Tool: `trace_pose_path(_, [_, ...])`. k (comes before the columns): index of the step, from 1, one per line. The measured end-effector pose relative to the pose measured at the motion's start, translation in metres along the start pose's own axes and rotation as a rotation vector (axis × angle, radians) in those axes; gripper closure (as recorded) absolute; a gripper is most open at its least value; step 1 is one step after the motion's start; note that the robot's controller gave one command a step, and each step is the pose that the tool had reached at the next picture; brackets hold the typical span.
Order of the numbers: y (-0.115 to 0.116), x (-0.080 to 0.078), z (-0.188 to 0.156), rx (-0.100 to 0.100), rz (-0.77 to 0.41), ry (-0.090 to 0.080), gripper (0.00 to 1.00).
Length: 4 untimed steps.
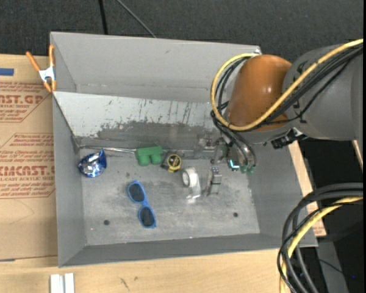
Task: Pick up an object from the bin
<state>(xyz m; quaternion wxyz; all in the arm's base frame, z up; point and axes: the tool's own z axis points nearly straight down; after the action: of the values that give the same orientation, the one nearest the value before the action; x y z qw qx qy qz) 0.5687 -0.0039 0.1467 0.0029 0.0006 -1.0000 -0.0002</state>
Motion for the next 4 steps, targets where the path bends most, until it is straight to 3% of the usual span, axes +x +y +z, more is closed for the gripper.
trace_pose_path(1, [0.041,0.005,0.079,-0.002,0.035,-0.009,0.00])
trace_pose_path(2, [-0.021,-0.012,0.077,0.002,0.084,-0.010,0.00])
trace_pose_path(3, [-0.018,-0.023,0.075,-0.001,0.112,-0.009,0.00])
trace_pose_path(4, [0.017,-0.008,0.077,-0.002,0.155,-0.006,0.00])
